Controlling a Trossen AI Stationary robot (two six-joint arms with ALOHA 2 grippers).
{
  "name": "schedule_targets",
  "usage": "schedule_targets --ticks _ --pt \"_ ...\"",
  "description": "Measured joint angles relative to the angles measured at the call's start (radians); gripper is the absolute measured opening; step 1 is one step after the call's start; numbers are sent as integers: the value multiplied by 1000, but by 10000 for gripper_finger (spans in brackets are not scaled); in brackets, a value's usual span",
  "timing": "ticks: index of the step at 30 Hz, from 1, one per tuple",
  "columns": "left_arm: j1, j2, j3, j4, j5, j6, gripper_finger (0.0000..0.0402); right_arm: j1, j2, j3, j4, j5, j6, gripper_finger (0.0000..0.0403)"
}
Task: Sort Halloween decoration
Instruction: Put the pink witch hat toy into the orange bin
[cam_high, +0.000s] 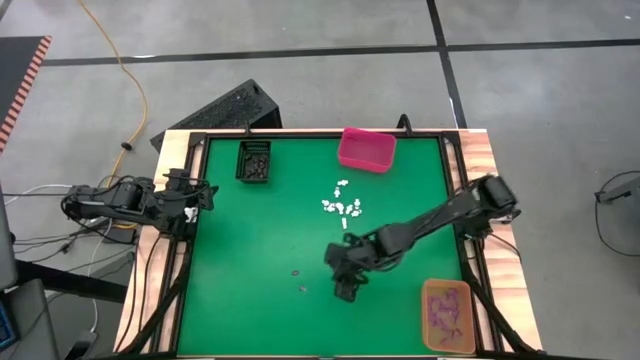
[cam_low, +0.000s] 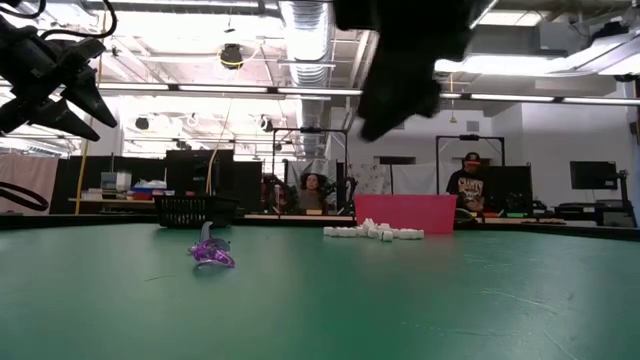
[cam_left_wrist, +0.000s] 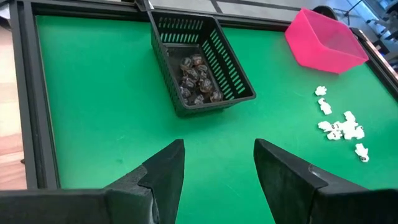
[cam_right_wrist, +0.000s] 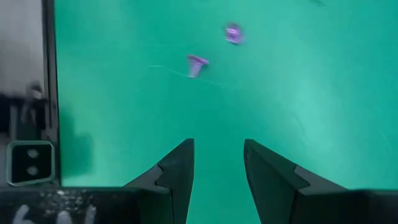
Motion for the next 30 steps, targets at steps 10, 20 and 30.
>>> schedule_targets --ticks 10,20,30 --pt "0 0 0 -1 1 19 183 -6 277 308 -19 -21 -386 168" --pt "0 0 0 -2 2 45 183 -25 430 492 -23 -60 -571 168" --pt "0 0 0 -3 1 69 183 -51 439 491 -52 -81 -682 168"
